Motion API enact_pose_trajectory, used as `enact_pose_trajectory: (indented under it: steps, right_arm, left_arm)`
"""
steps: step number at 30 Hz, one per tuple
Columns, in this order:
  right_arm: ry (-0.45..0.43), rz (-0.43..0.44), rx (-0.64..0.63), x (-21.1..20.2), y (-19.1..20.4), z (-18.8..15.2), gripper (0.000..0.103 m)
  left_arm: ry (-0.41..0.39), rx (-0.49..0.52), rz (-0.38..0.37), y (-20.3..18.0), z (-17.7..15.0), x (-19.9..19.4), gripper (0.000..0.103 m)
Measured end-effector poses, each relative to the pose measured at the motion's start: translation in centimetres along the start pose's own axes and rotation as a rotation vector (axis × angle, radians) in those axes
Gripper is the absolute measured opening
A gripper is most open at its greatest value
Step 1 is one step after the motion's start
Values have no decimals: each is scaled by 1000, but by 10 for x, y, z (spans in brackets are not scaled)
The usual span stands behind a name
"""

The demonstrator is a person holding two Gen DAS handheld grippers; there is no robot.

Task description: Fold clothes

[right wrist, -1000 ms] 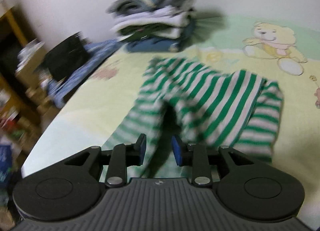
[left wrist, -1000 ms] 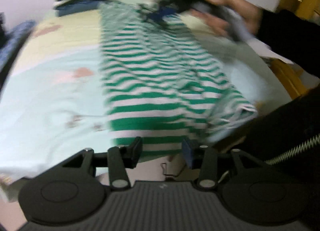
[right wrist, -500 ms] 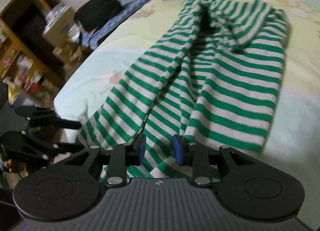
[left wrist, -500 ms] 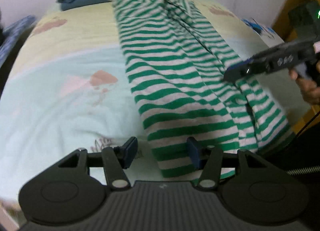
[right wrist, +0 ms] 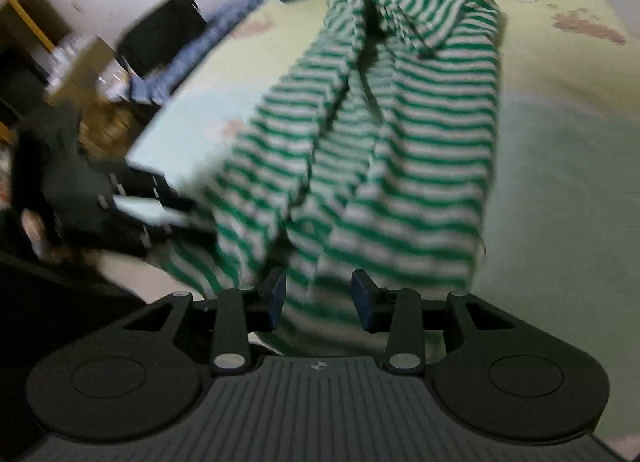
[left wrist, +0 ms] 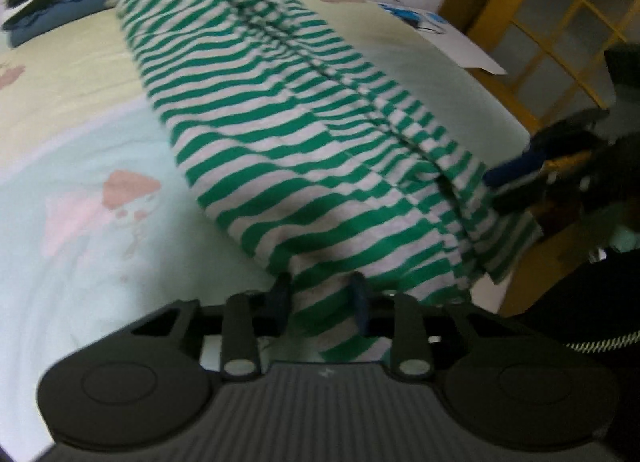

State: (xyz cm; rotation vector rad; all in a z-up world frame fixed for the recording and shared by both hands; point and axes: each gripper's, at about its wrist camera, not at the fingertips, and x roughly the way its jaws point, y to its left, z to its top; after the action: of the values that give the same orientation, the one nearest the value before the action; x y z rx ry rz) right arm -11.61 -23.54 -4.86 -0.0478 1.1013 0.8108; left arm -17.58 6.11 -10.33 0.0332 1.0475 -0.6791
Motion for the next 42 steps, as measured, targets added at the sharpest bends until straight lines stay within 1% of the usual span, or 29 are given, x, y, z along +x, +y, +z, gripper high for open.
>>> enact_pose_trajectory:
  steps: [1,2,4,5,6,7,8,11,14,16,17,19,20,21,22,26,29,30,32,33,34,35,36,37,39,41,42]
  right_arm:
    - [-7,-8,9,3,5,-6,41]
    - [-17,-21,19,8,11,-10,40]
    - [-46,-79,23,17,23,-14,40]
    - [-61,-112,23,22,28,-15,39]
    - [-72,-137,25,27,31,-16,36]
    - [-75,-145,29,29,32,-16,34]
    - [-80,-147,30,29,33,-15,33]
    - [-102,-116,-2,20,35,-9,33]
    - [-122,-72,-27,13,34,-2,34]
    - [-127,-37,-42,13,33,3,34]
    - [-106,-39,-61,18,35,5,34]
    - [-64,-43,-101,29,38,8,34]
    - [-47,-45,-125,33,40,7,34]
    - [-40,-42,-136,36,40,6,34]
    - [-35,-37,-131,40,39,6,34]
    - [-34,-33,-94,51,31,6,36]
    - [-42,-25,-100,56,30,6,35]
    - [-45,-25,-110,58,31,5,35]
    - [-60,-22,-136,59,33,3,35]
    - [-65,-22,-145,60,34,3,32]
    - [-68,-23,-155,61,36,3,29]
    - [-68,-27,-168,62,38,4,22]
    - [-67,-29,-181,63,40,5,13]
    - [-64,-30,-190,64,42,5,9]
    - [-54,-18,-192,65,42,7,5]
    - [-38,3,-200,65,43,8,4]
    - [-27,28,-208,65,46,7,3]
  left_arm:
    - [1,15,-9,0,1,0,19]
    - [4,28,-14,1,2,0,17]
    - [7,55,-14,1,2,-2,12]
    - [9,70,-9,1,1,-3,11]
    - [12,83,-3,1,0,-5,10]
    - [17,87,2,2,-1,-7,9]
    - [22,80,5,4,-3,-10,8]
    - [32,66,20,7,-8,-18,6]
    - [26,67,36,3,-11,-22,6]
    - [28,31,36,6,-10,-21,10]
    - [24,12,39,8,-10,-22,14]
    - [17,-30,49,13,-12,-29,39]
    - [13,-42,57,15,-14,-32,44]
    - [9,-55,65,16,-16,-35,53]
    - [9,-72,72,17,-16,-35,55]
    - [22,-101,54,13,-13,-23,55]
    - [20,-63,94,2,-13,-12,55]
    - [16,-63,99,0,-13,-11,52]
    - [15,-79,79,-2,-11,-9,32]
    - [14,-79,79,-5,-11,-8,23]
    - [13,-78,80,-7,-10,-8,20]
    - [12,-76,81,-10,-9,-7,18]
    - [6,-53,94,-14,-8,-8,9]
    - [3,-44,99,-17,-8,-9,5]
    - [-3,-50,112,-18,-8,-16,5]
    - [-2,-53,122,-19,-11,-26,5]
    - [-2,-55,127,-20,-13,-31,5]
